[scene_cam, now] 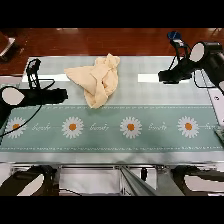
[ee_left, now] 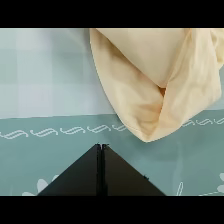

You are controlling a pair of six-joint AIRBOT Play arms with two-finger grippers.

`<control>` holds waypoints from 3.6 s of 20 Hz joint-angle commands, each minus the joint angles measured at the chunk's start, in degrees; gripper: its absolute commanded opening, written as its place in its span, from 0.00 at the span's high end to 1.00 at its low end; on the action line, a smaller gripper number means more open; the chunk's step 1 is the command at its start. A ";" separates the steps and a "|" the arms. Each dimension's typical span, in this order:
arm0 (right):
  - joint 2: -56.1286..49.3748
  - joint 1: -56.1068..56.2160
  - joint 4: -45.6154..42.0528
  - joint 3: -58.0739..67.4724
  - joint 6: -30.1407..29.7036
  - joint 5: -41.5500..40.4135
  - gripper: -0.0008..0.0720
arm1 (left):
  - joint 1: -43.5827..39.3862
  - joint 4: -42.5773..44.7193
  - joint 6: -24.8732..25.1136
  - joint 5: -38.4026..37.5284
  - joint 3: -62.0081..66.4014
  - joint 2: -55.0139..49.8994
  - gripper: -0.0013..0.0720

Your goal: Fold the shirts.

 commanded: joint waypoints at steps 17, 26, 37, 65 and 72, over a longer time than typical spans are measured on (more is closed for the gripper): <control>0.02 0.04 -0.02 0.04 0.02 -3.63 0.96 | -0.02 0.00 0.00 7.04 -0.02 -0.39 0.95; 0.00 0.04 1.99 0.04 0.39 -18.47 0.58 | -5.97 -3.39 13.42 25.35 7.13 -5.73 0.29; -0.35 0.00 -8.15 -0.02 -0.04 -8.09 0.42 | -14.80 7.63 -1.57 -1.01 35.06 -38.34 0.29; 32.85 0.04 -2.29 0.00 -2.03 -7.02 0.42 | -18.69 1.07 2.67 8.52 41.11 -3.21 0.95; 43.74 0.04 -1.20 0.00 -3.30 -2.27 0.42 | -30.51 3.80 2.14 11.41 36.94 6.84 0.96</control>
